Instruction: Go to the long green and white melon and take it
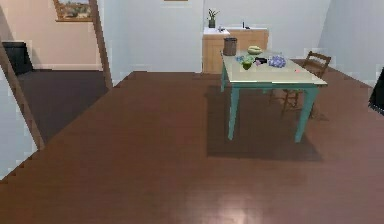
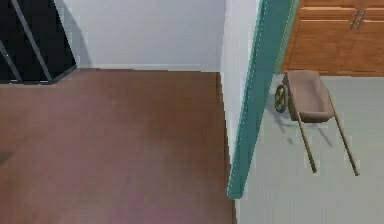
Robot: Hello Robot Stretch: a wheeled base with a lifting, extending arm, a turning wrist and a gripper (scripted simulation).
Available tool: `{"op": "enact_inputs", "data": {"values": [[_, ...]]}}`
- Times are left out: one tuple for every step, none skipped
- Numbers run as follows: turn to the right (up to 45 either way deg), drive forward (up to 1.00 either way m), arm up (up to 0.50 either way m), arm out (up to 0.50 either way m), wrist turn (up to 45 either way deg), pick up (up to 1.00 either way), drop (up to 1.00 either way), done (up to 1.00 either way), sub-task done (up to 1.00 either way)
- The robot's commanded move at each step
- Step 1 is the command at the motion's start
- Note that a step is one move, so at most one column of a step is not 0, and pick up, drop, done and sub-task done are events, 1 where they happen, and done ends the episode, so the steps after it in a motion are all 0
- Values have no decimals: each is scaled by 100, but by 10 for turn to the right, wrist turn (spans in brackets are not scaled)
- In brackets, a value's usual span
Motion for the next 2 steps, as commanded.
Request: {"op": "enact_inputs", "data": {"values": [[-30, 0, 0, 0, 0, 0, 0, 0, 0], [0, 100, 0, 0, 0, 0, 0, 0, 0]]}}
